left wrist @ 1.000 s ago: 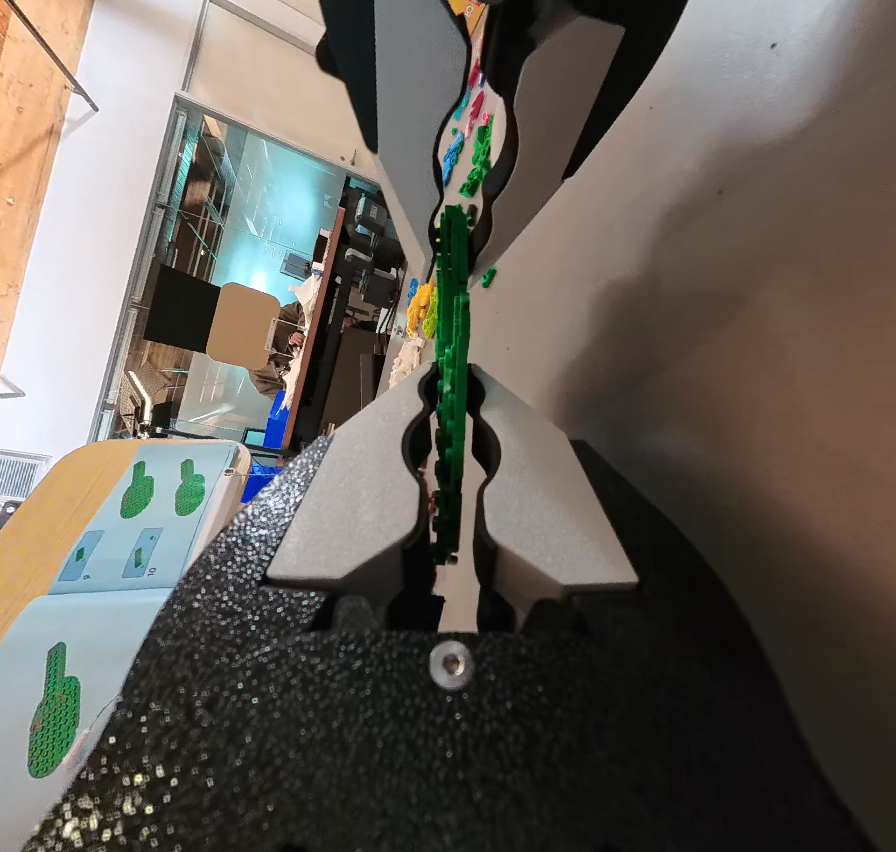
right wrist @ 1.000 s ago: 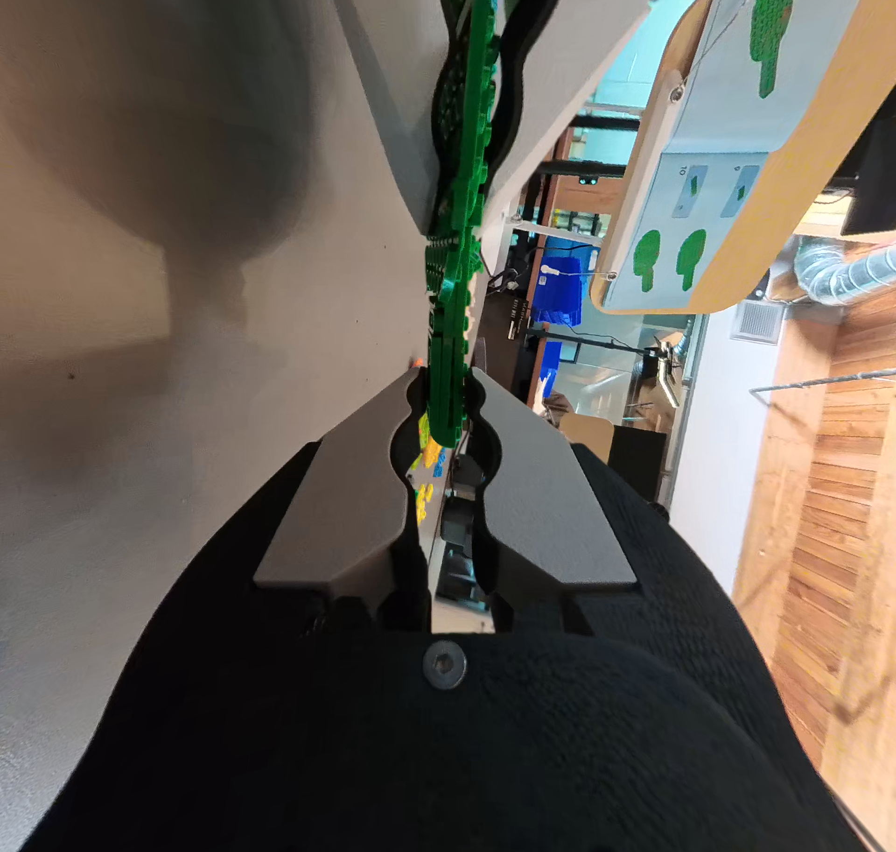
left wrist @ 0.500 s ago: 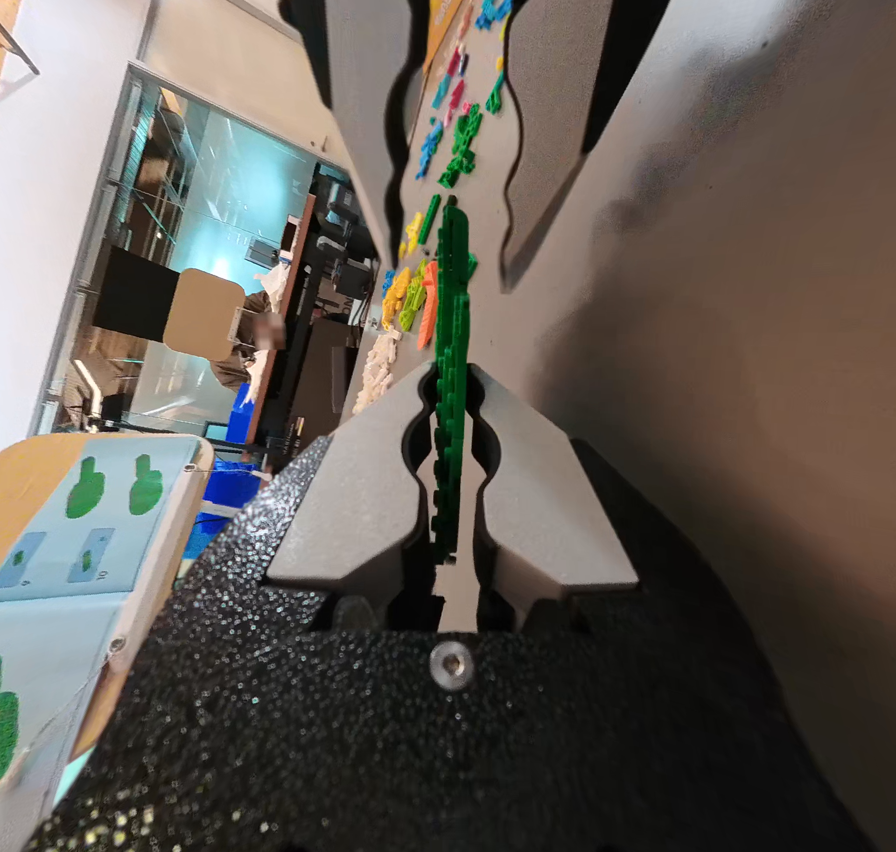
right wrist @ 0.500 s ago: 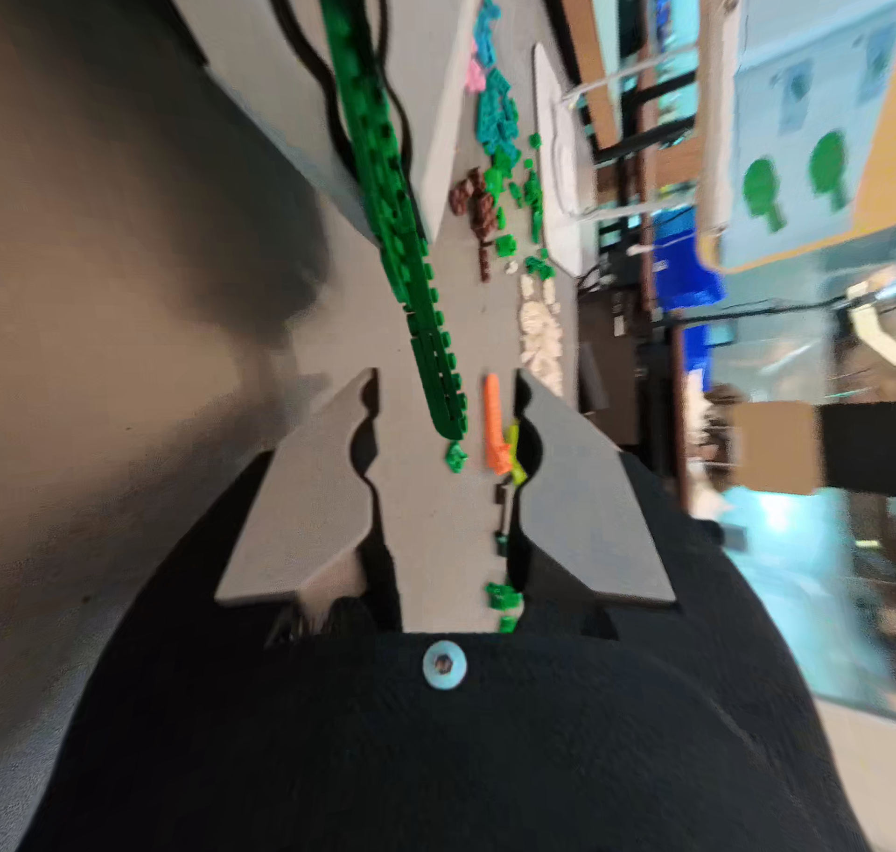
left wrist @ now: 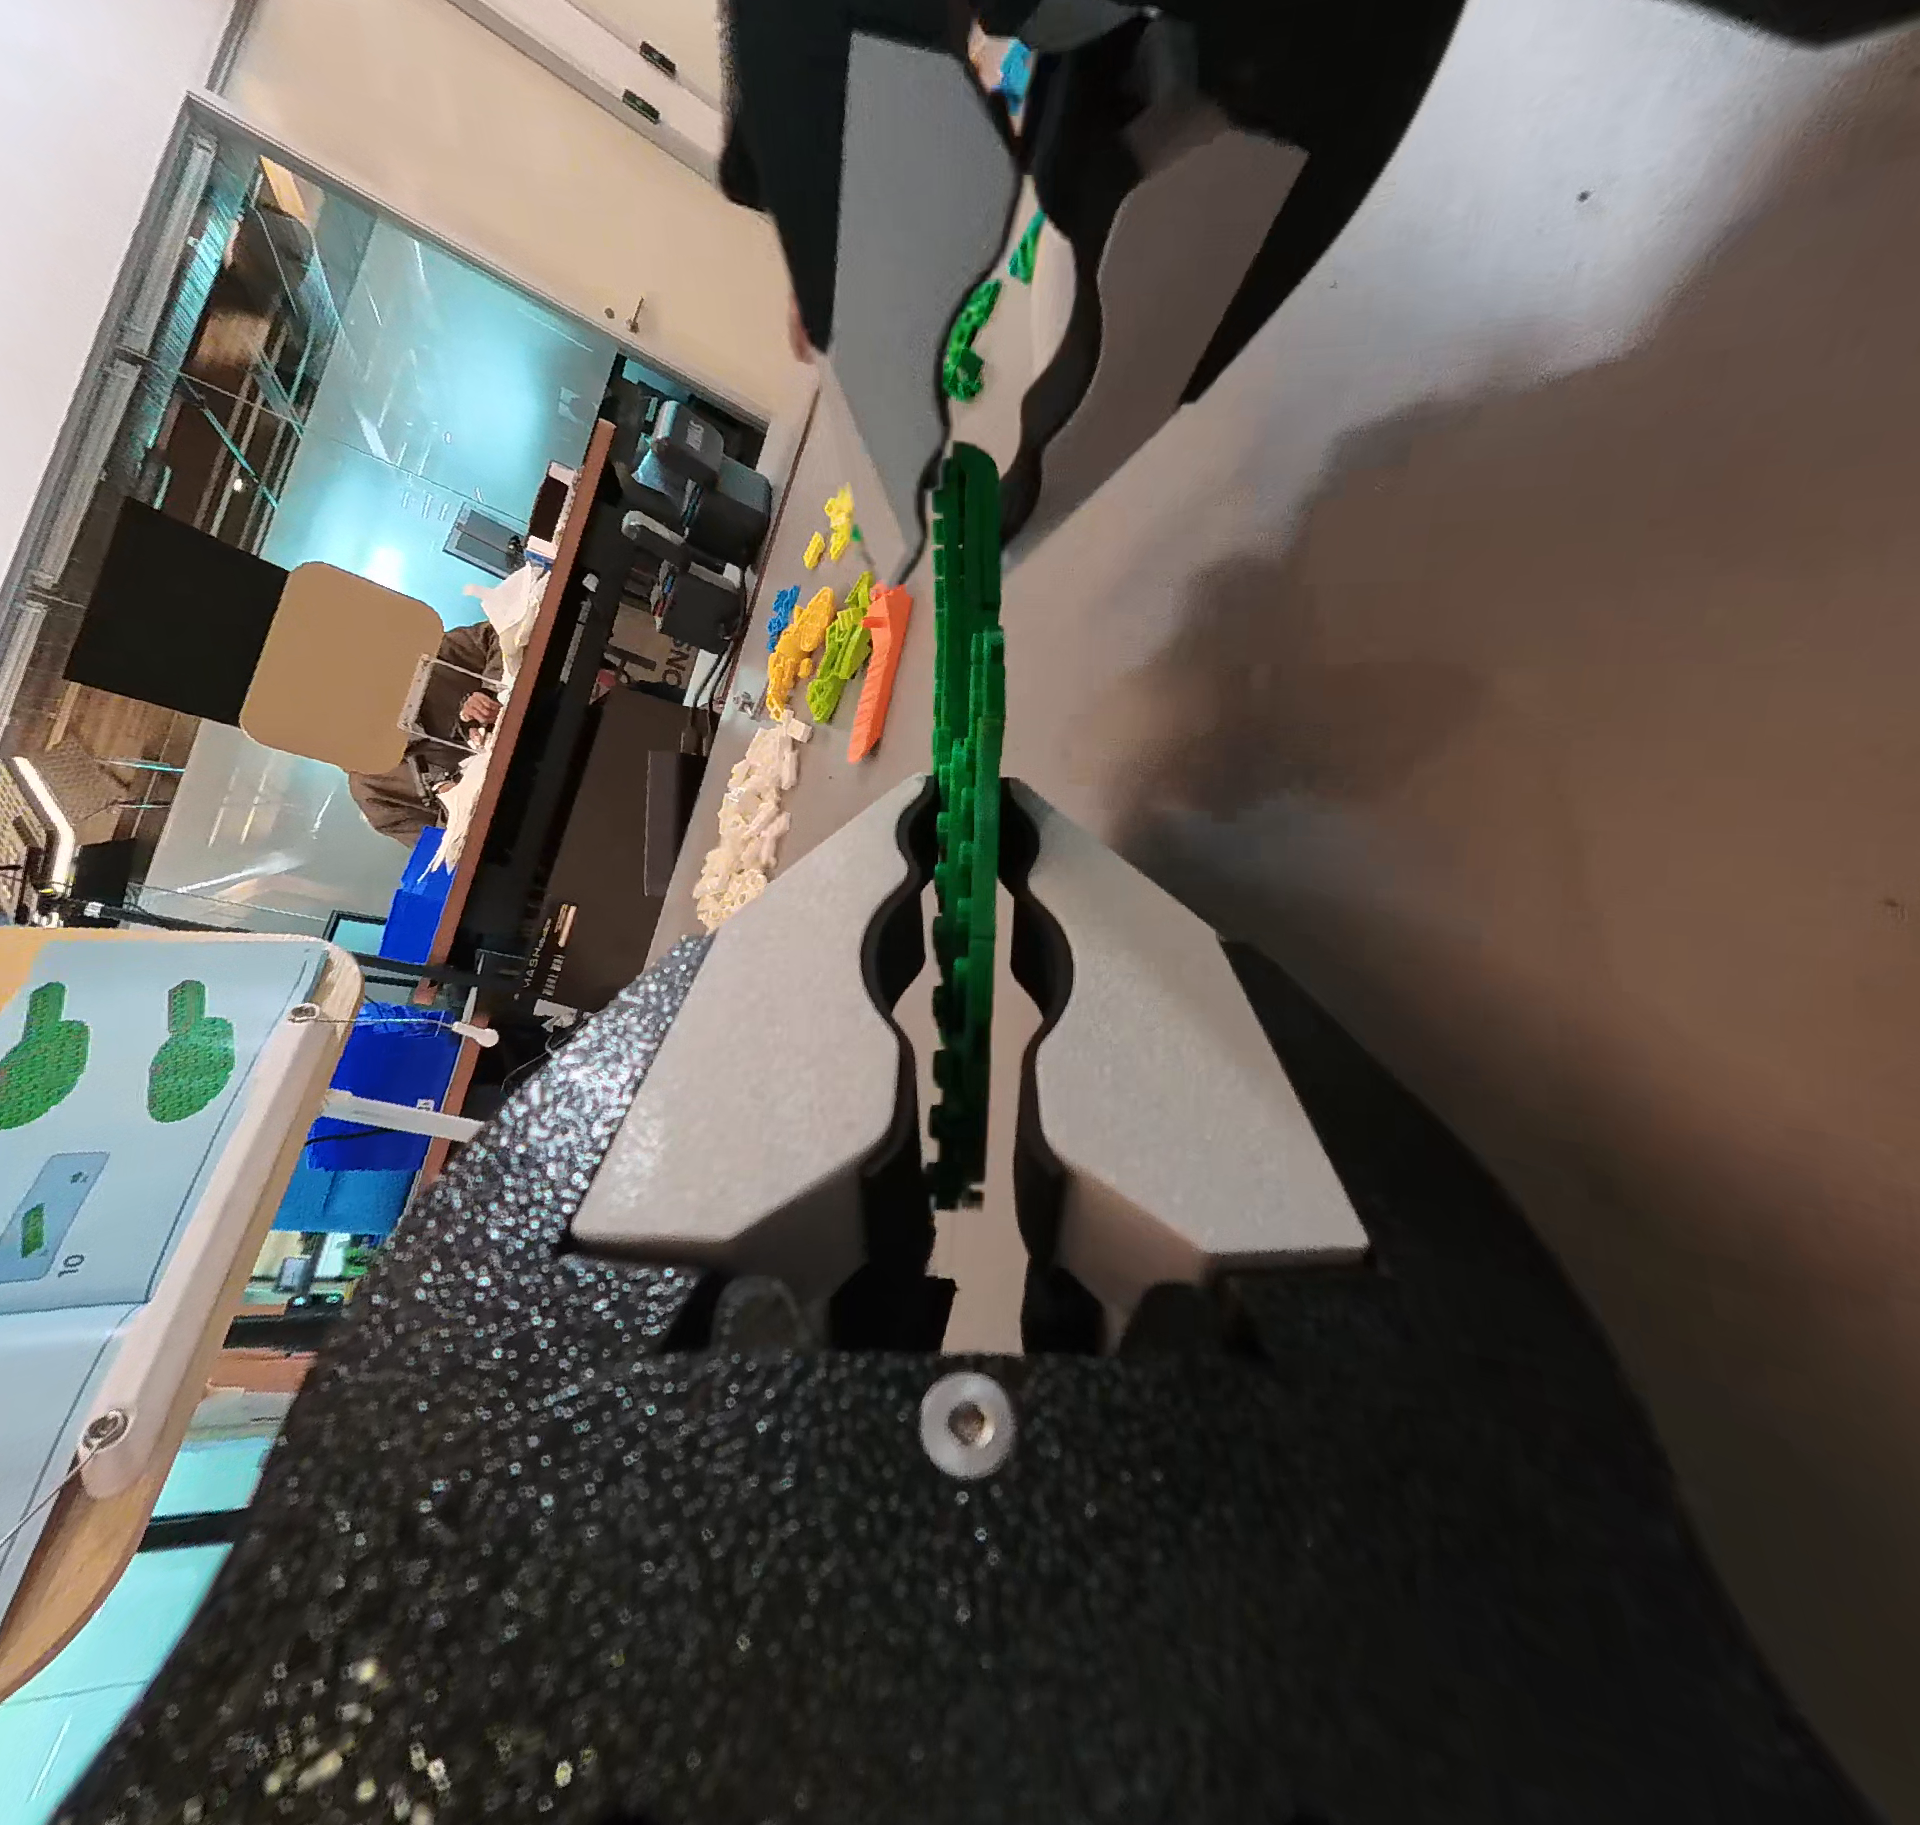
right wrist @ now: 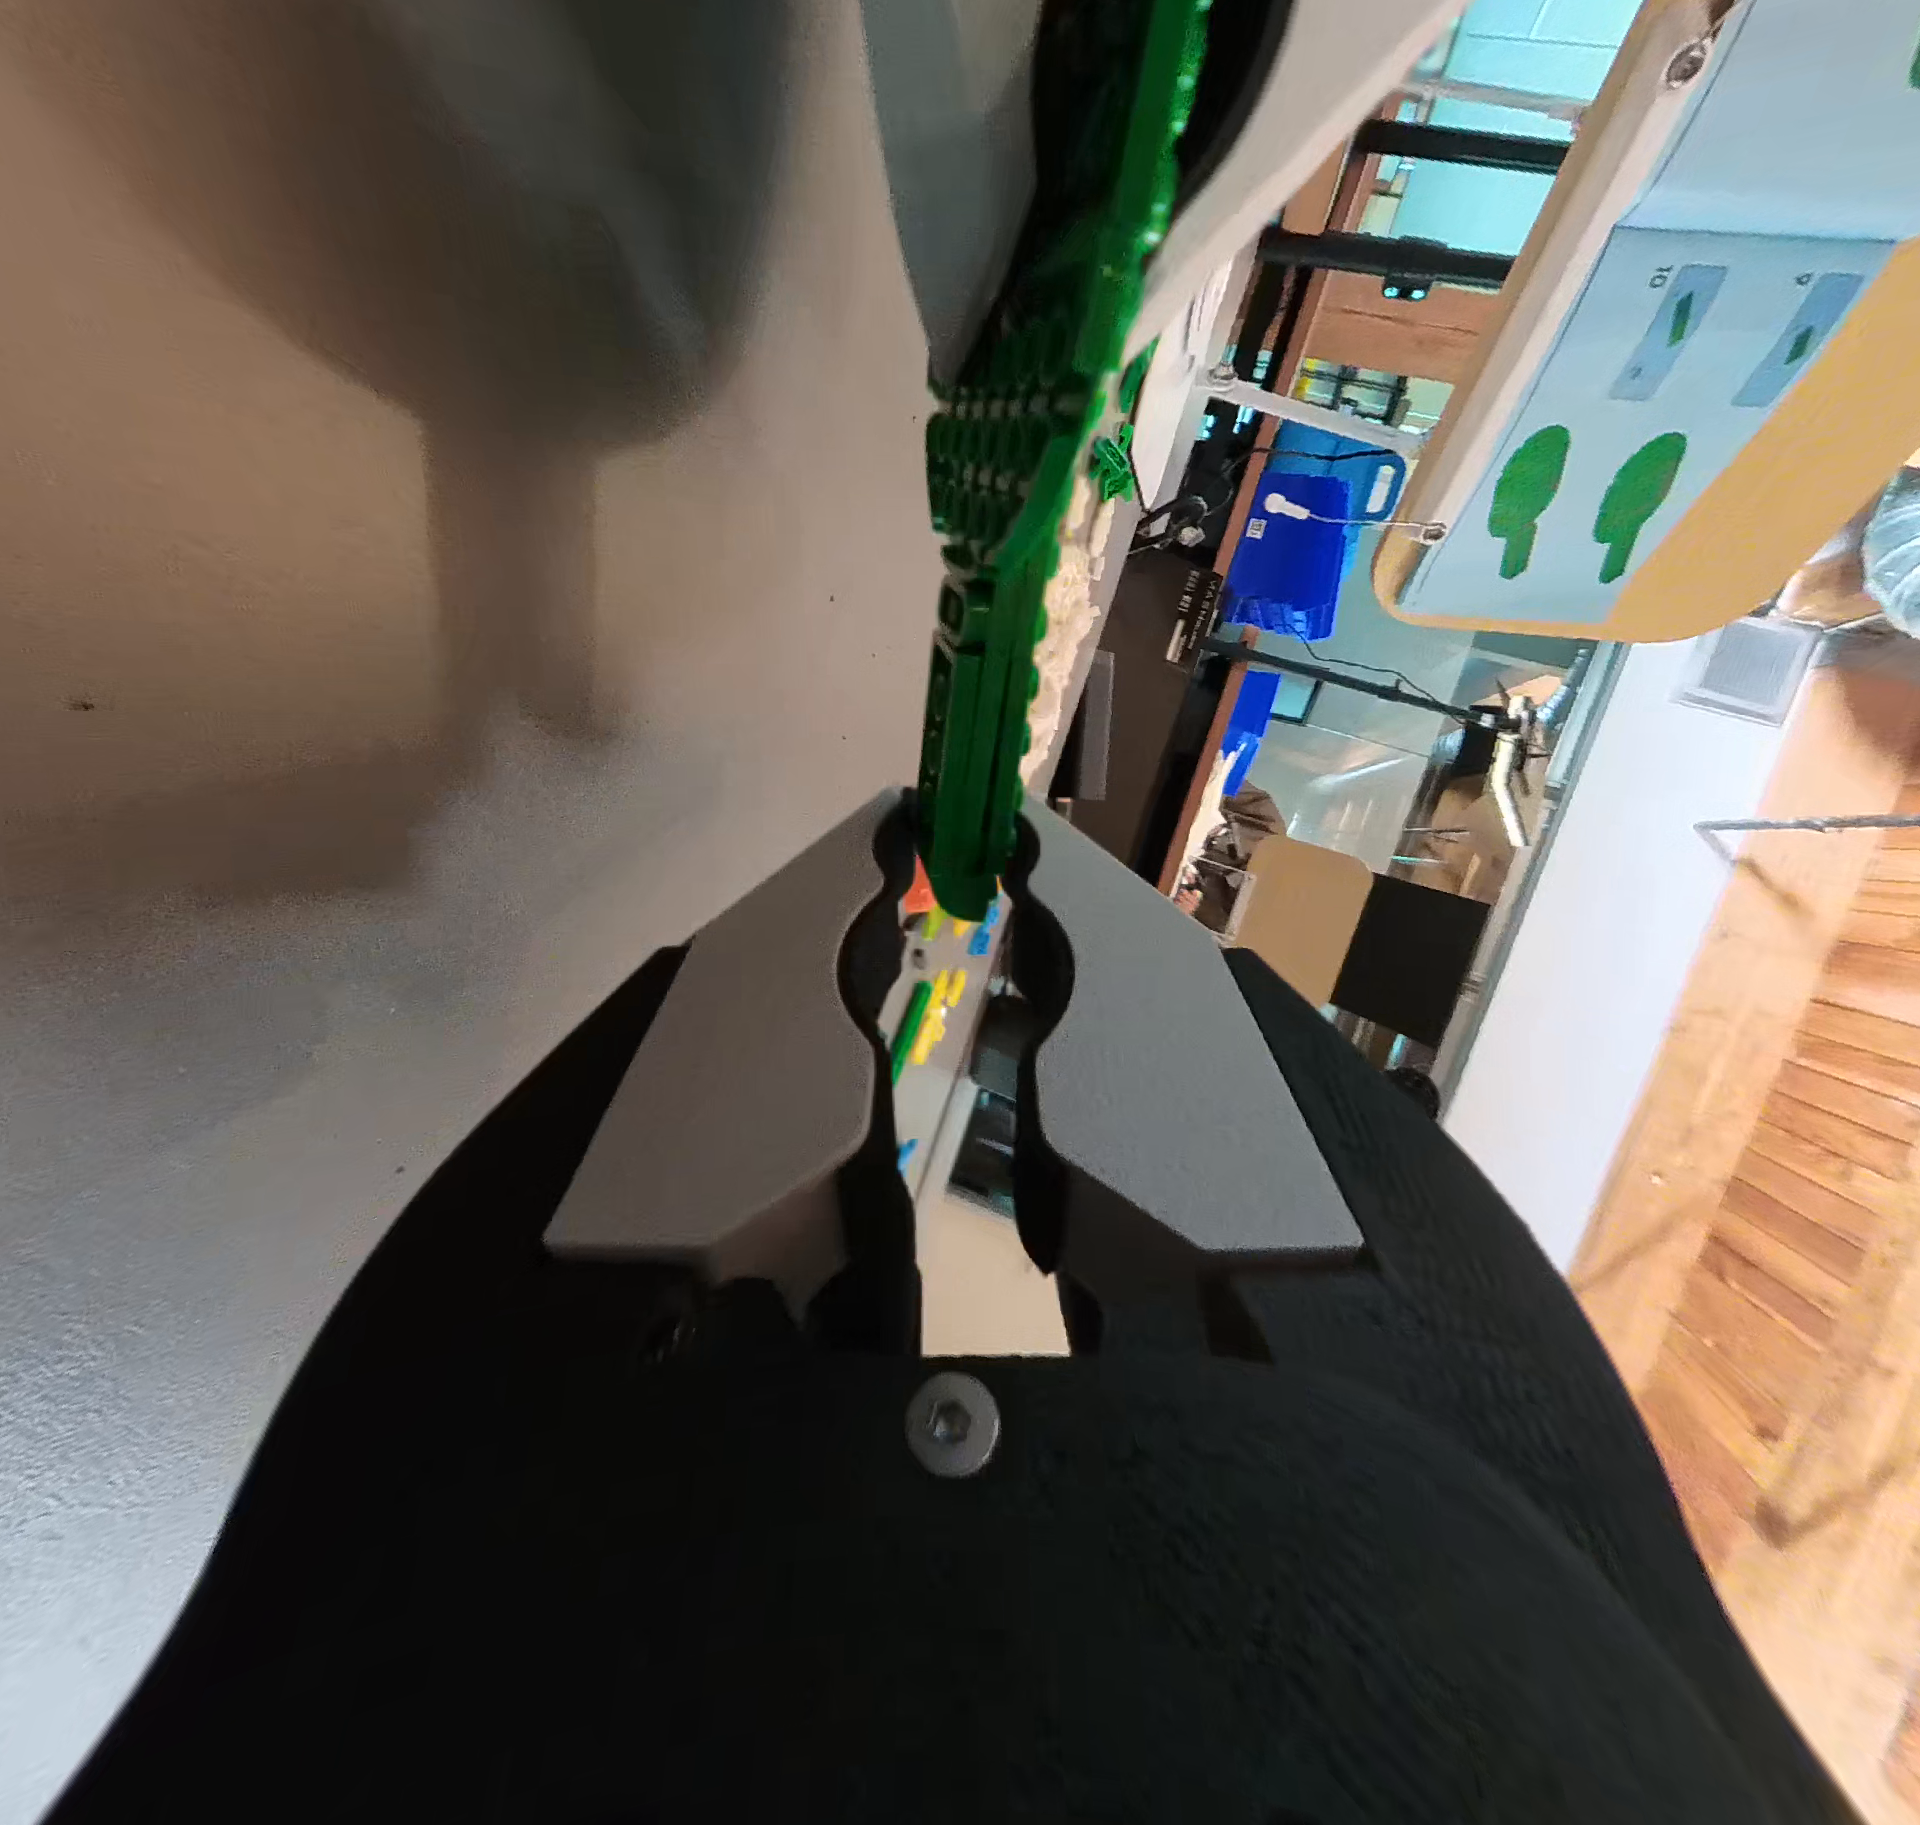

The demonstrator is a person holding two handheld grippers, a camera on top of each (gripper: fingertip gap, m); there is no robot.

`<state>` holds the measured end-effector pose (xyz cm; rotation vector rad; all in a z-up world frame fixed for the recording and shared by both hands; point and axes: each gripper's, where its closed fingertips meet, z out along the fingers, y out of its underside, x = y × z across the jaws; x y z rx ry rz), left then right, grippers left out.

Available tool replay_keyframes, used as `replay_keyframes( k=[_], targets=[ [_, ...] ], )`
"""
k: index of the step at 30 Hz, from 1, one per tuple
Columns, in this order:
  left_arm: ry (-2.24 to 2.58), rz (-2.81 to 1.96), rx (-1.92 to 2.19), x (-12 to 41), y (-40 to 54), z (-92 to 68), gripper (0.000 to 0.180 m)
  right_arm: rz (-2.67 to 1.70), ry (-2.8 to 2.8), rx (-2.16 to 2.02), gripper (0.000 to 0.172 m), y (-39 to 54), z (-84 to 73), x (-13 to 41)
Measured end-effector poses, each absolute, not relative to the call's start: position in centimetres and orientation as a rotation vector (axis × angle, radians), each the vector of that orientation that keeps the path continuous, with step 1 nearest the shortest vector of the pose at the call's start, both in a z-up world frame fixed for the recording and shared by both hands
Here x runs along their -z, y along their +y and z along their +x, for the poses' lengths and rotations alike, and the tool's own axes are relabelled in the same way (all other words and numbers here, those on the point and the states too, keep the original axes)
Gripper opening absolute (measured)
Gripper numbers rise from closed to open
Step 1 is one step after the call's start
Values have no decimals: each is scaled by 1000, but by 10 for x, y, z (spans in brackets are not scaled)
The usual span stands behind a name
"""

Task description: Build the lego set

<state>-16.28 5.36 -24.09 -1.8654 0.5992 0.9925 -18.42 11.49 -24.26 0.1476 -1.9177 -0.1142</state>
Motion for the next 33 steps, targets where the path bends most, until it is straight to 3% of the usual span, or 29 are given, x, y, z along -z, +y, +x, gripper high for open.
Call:
replay_keyframes(
  k=[15,21,26,33],
  targets=[
    [590,-1863,-975,240,53,-163,8,346,-1774,252,10,114,-184,238],
    [597,-1866,-958,242,55,-163,8,197,-1907,123,10,114,-181,241],
    [562,-1796,-904,230,57,-156,32,126,-2010,5,10,101,-176,239],
    [686,-1839,-795,246,60,-140,33,219,-2074,-15,10,86,-169,250]
  ],
)
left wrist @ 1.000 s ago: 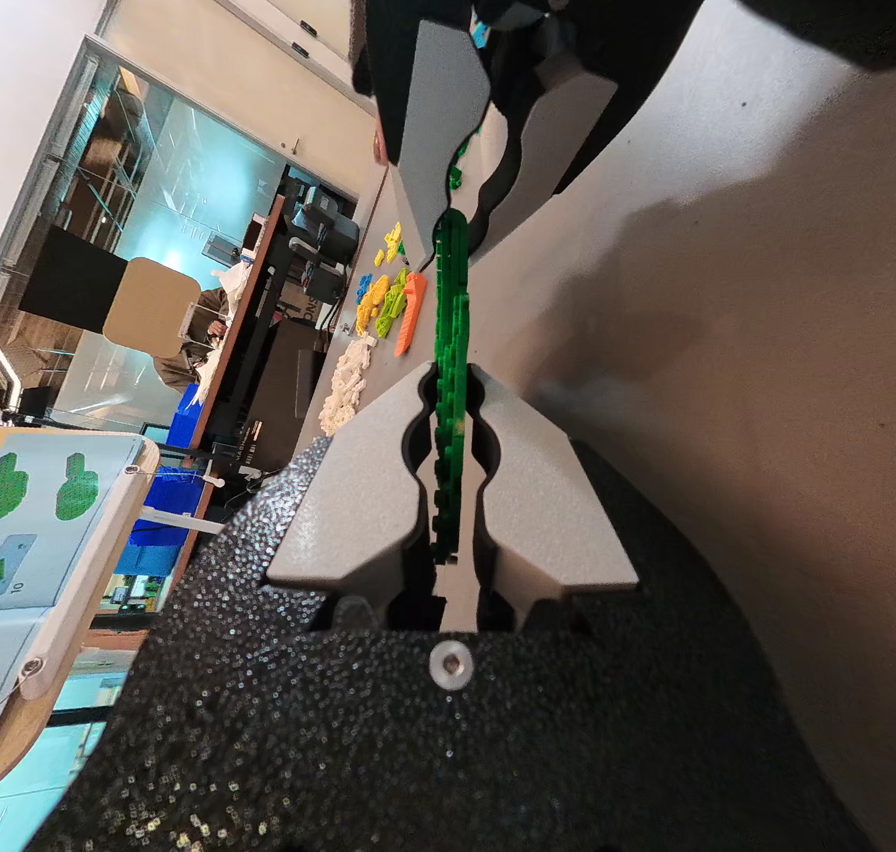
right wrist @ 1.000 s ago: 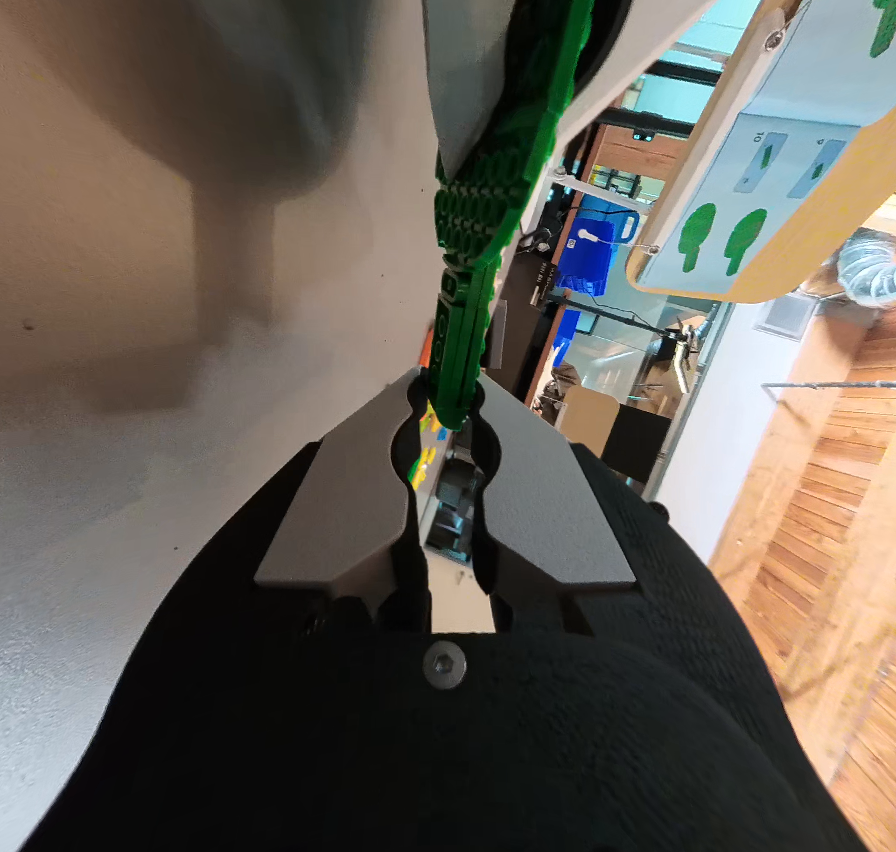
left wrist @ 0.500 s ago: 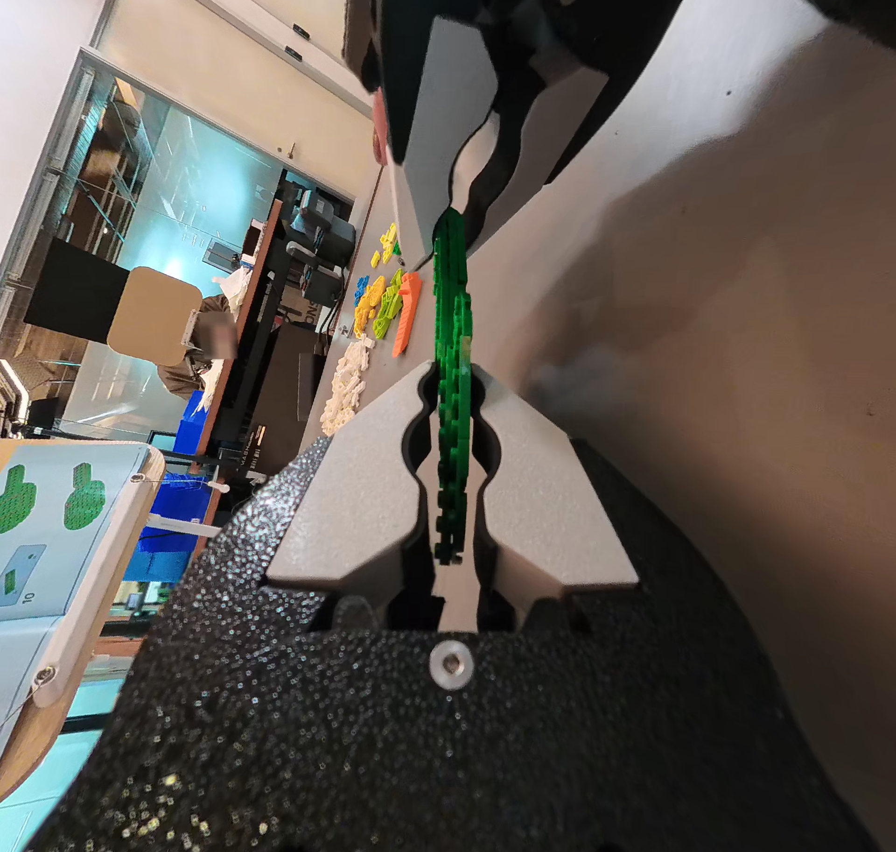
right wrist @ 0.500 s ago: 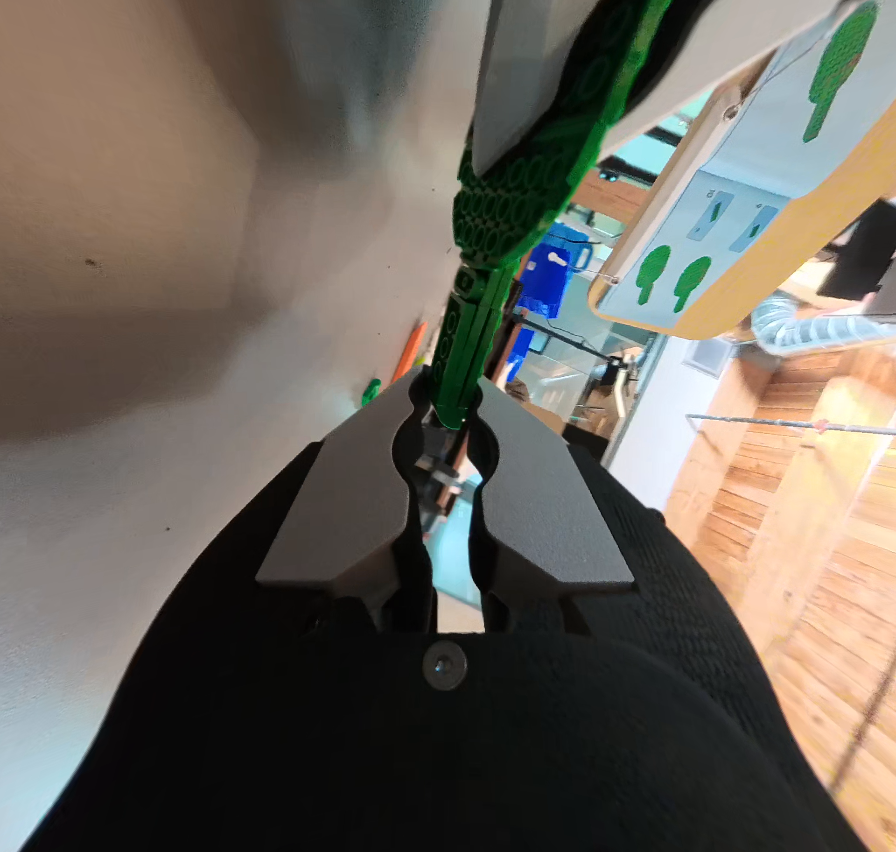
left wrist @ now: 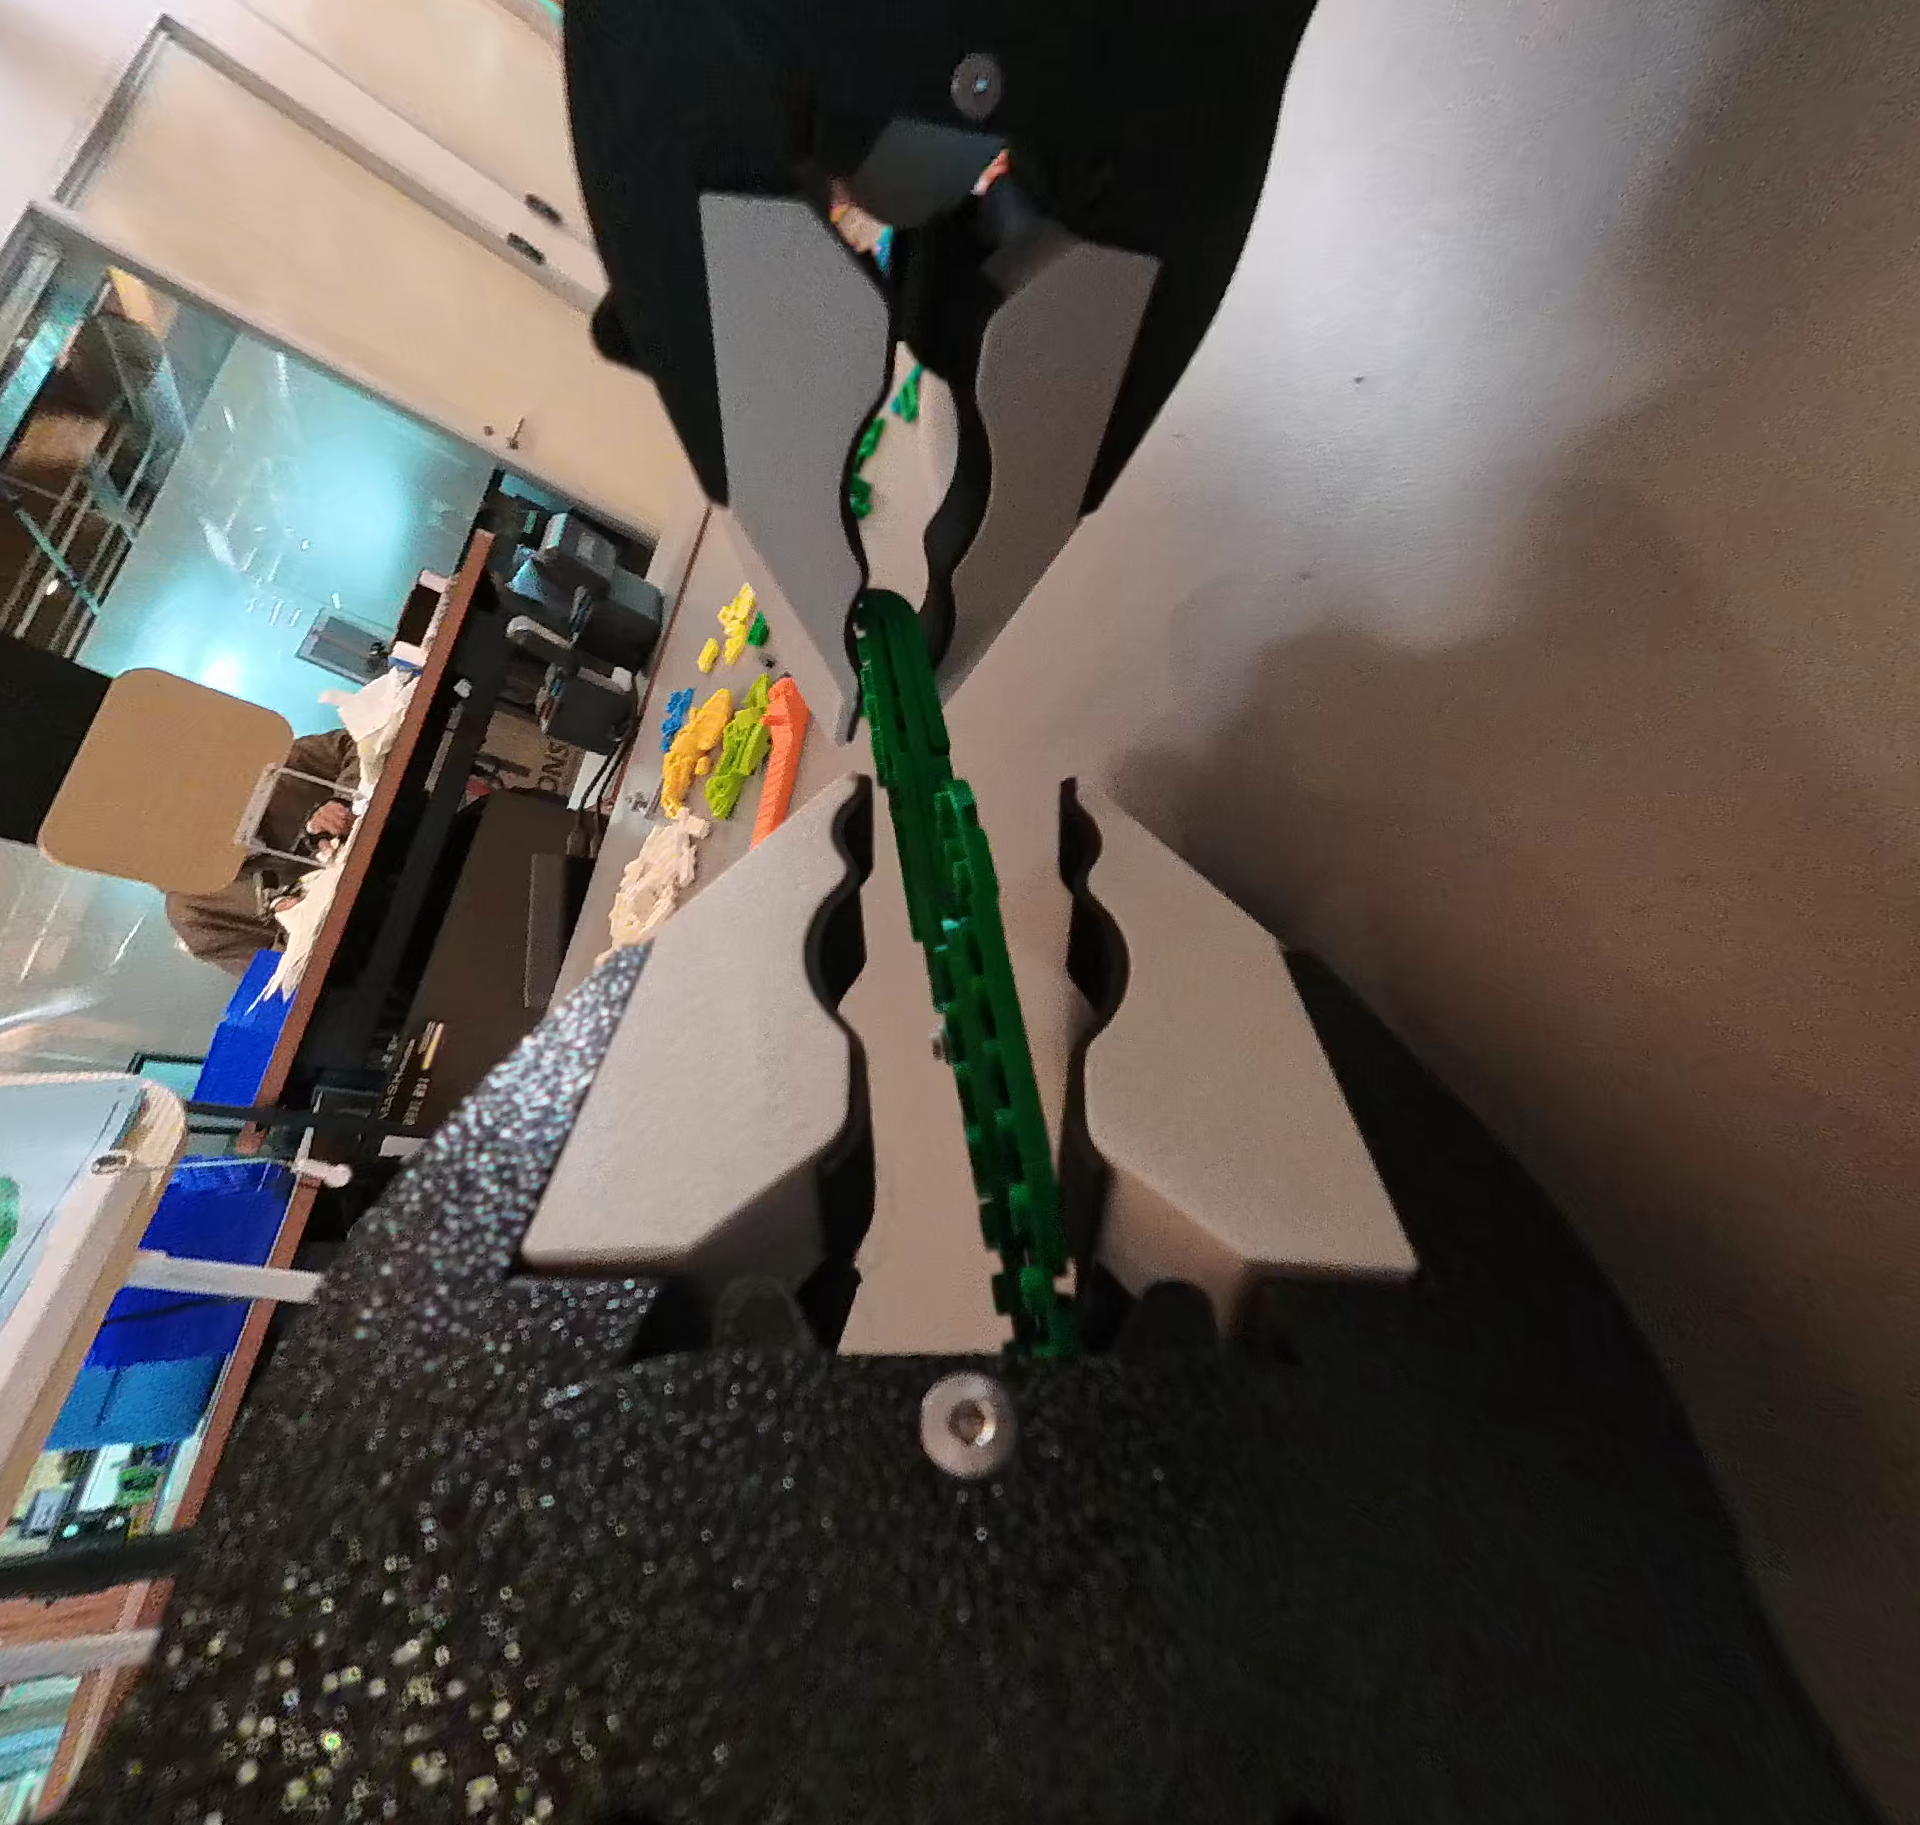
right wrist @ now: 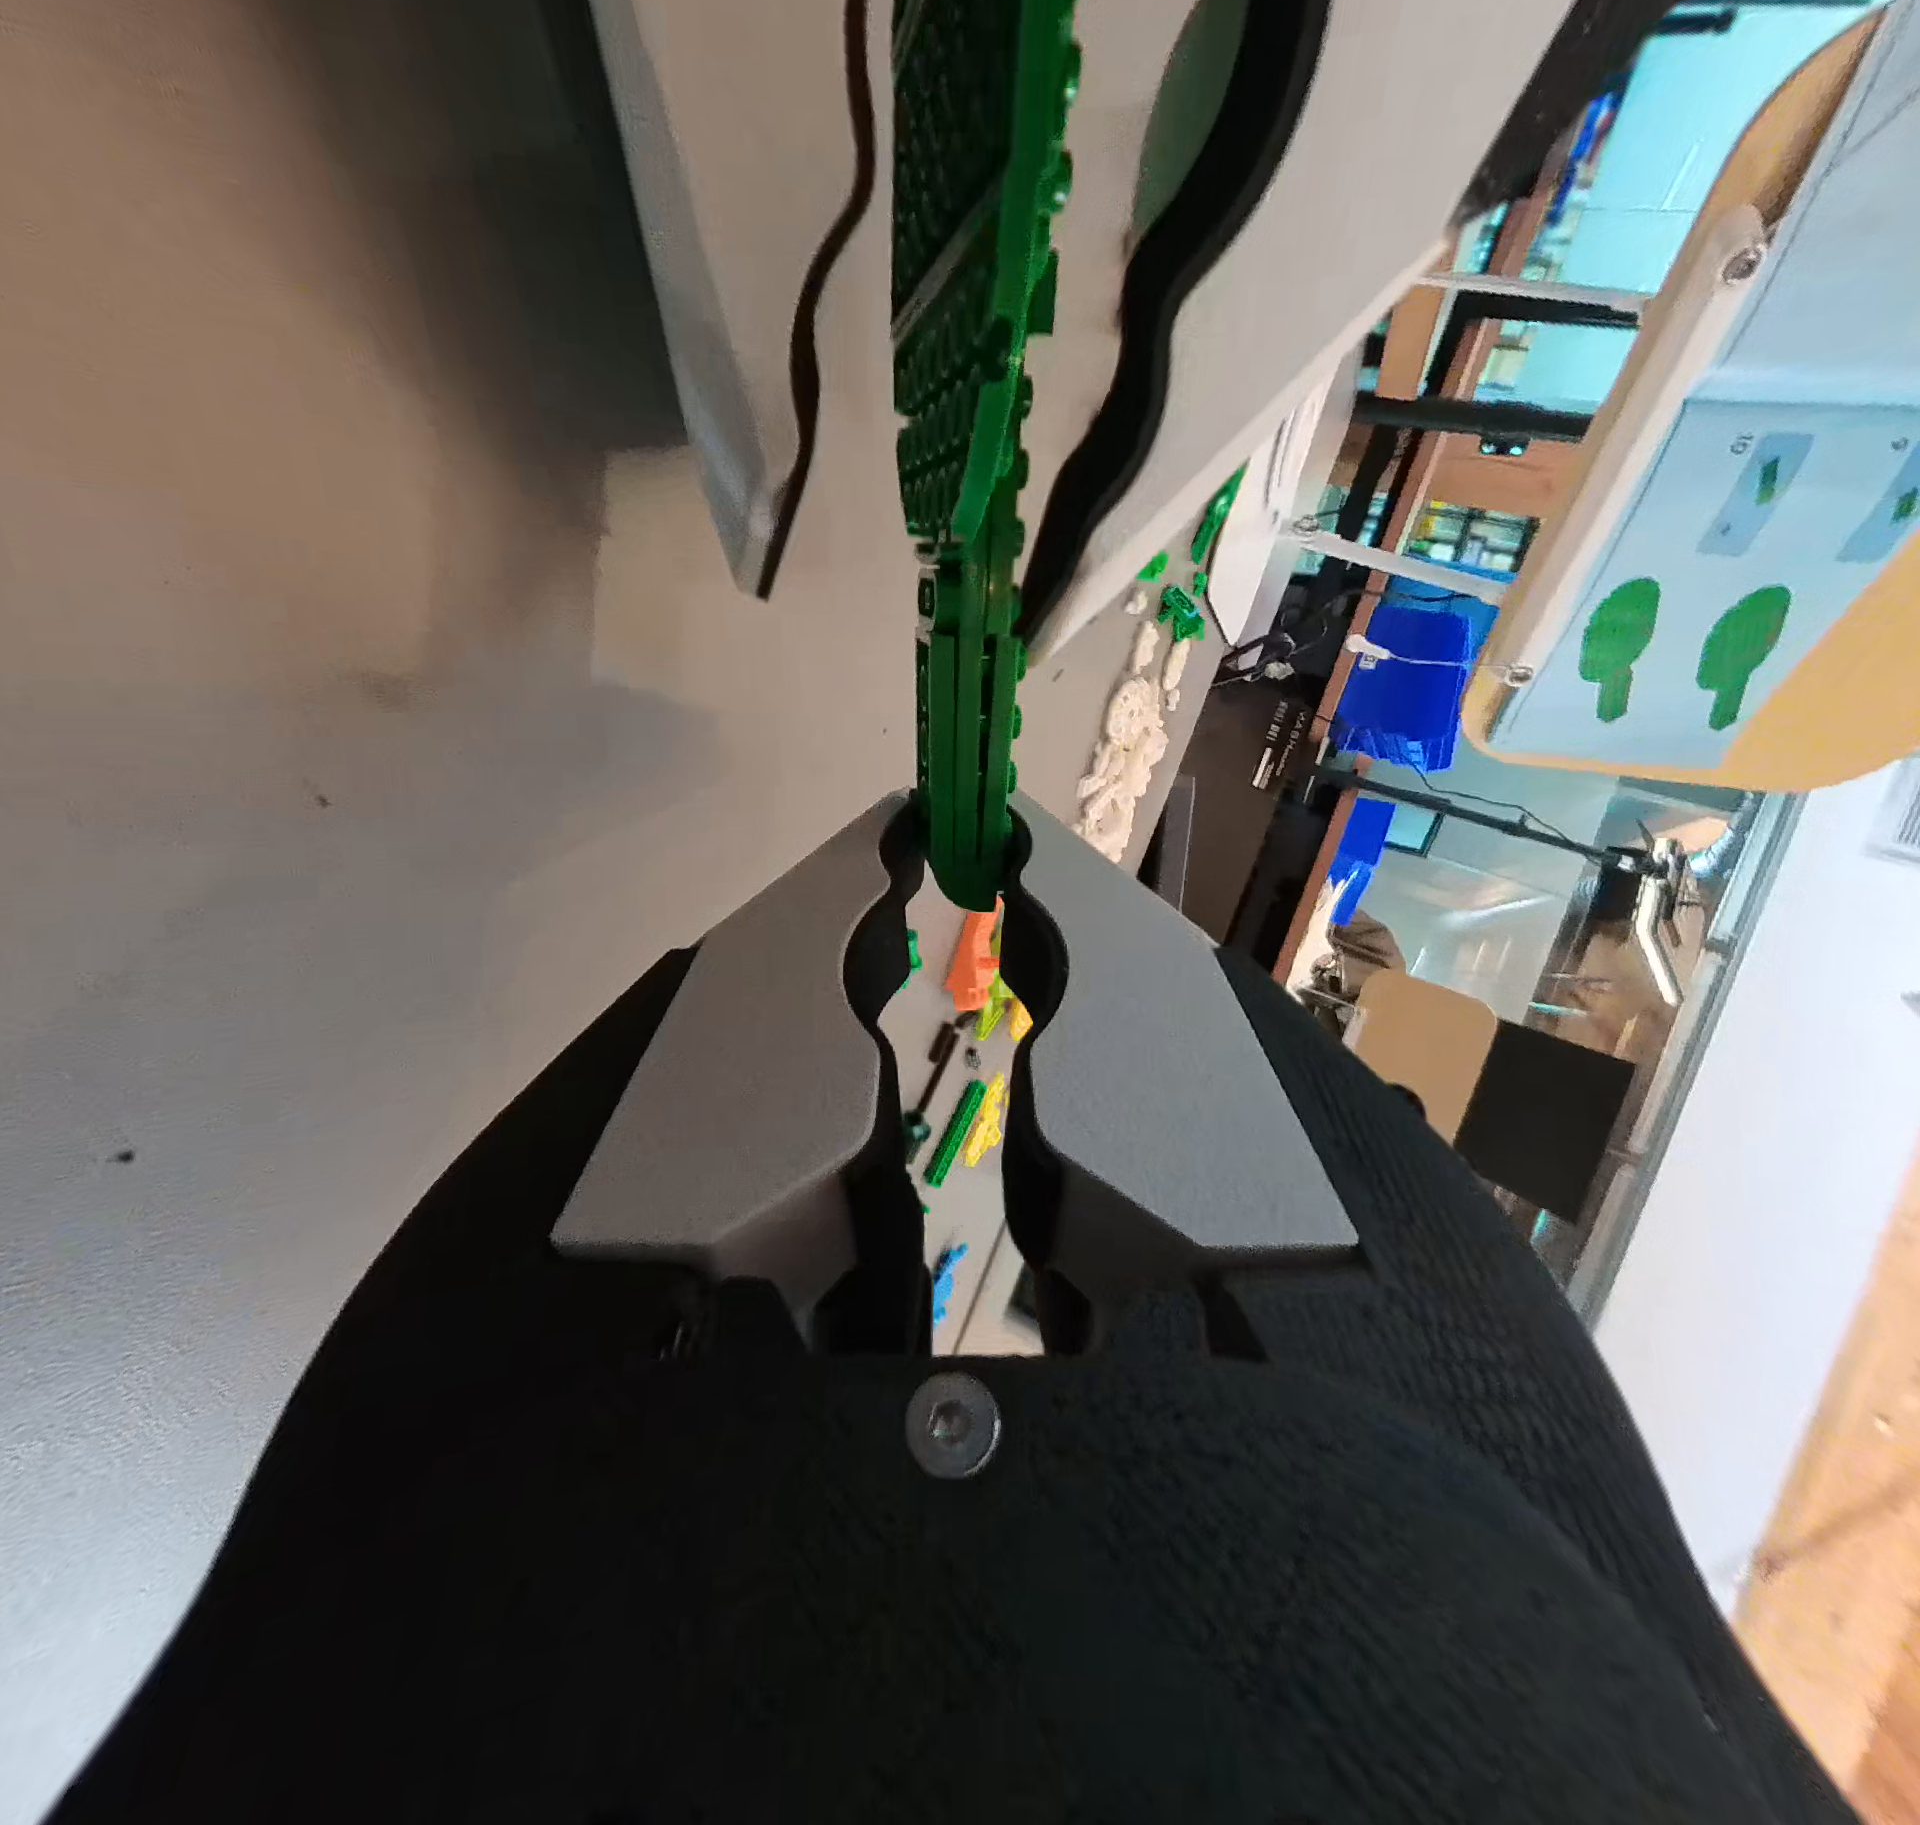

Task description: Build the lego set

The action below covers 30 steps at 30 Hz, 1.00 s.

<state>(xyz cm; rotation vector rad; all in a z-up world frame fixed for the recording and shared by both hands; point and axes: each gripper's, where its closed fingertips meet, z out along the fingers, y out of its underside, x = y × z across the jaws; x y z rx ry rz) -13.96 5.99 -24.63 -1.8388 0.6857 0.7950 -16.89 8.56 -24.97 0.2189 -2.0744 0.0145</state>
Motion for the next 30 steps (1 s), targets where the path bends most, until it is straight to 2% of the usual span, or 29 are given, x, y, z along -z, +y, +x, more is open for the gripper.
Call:
replay_keyframes(
  k=[11,16,24,28,30],
  targets=[
    [780,-1879,-846,252,56,-139,11,315,-2161,43,11,80,-158,268],
    [762,-1931,-812,255,56,-140,10,251,-2196,0,12,79,-158,273],
    [711,-1952,-792,251,54,-146,11,175,-2175,-123,27,73,-161,266],
    [715,-1955,-765,254,54,-144,11,44,-2297,-311,42,71,-154,262],
    [695,-1947,-723,253,55,-142,10,5,-2337,-428,40,63,-148,259]
  ],
)
